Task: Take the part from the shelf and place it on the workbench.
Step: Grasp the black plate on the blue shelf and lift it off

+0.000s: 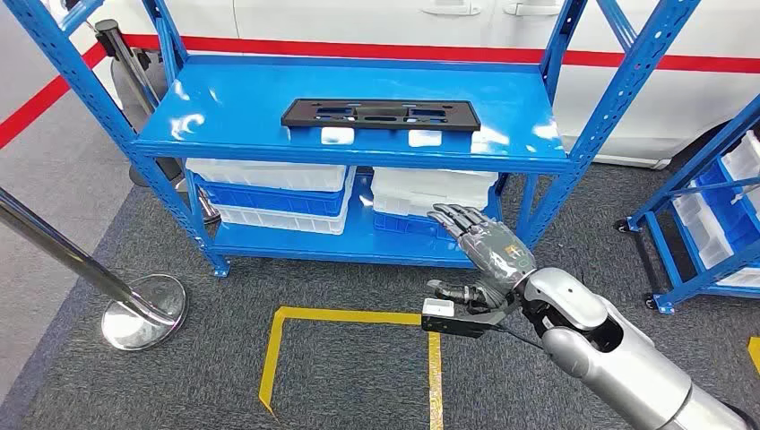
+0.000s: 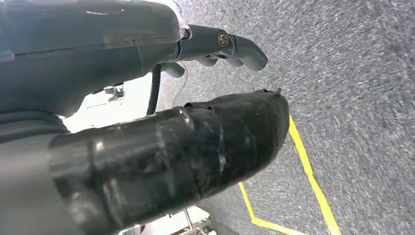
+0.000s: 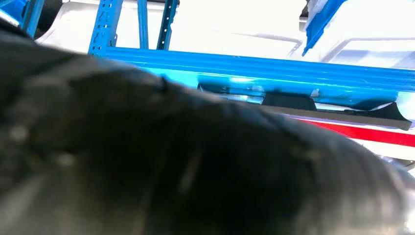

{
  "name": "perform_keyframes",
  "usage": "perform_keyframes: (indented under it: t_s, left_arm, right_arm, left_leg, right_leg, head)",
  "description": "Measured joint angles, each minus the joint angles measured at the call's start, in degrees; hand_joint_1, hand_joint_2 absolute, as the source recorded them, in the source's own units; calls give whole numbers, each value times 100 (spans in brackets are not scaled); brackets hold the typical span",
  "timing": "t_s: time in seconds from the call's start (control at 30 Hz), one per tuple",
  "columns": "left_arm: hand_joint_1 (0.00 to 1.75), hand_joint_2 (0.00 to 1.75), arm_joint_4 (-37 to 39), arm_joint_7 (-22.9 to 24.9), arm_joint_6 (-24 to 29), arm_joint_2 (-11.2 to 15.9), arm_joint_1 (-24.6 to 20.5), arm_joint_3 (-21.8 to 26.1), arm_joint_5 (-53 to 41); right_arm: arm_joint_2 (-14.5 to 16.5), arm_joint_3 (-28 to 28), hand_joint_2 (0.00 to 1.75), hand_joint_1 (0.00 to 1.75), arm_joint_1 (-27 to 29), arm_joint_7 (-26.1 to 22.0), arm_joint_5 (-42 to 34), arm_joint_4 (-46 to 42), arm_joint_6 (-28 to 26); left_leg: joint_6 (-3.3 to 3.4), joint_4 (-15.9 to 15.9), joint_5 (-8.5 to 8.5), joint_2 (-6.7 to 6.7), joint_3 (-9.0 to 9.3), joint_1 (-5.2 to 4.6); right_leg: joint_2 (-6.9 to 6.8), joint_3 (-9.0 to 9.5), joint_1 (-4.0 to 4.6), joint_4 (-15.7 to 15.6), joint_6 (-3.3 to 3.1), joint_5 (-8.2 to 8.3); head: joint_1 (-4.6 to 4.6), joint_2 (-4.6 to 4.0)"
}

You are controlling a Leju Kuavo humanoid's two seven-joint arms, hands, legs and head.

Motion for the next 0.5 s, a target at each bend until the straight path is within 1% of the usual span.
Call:
perform_keyframes:
  t_s: [0.23, 0.37, 0.43, 0.5]
  left_arm:
    - [0, 0, 0, 54, -15, 0, -1, 4, -15]
    - [0, 0, 0, 105, -40, 0, -7, 28, -22]
    - [0, 0, 0, 125, -51, 0, -9, 39, -30]
    - [0, 0, 0, 134, -56, 1, -10, 43, -45]
  right_arm:
    - [20, -1, 0, 0, -1, -7, -5, 7, 8]
    - [45, 0, 175, 0, -11, -75, -43, 23, 49]
    - [57, 0, 175, 0, -21, -99, -50, 33, 63]
    - [67, 0, 87, 0, -28, -104, -49, 39, 71]
  left_leg:
    - [0, 13, -5, -1, -8, -4]
    - [0, 15, -6, -1, -9, -4]
    - [0, 15, -6, -1, -8, -4]
    - [10, 31, -11, -2, -16, -8]
  right_leg:
    - [-2, 0, -4, -1, 1, 1]
    - [-2, 0, -5, -1, 2, 1]
    - [-3, 0, -4, -1, 2, 2]
    - [-4, 0, -20, -7, 9, 8]
  head:
    - [0, -1]
    - [0, 0]
    - [0, 0]
    - [0, 0]
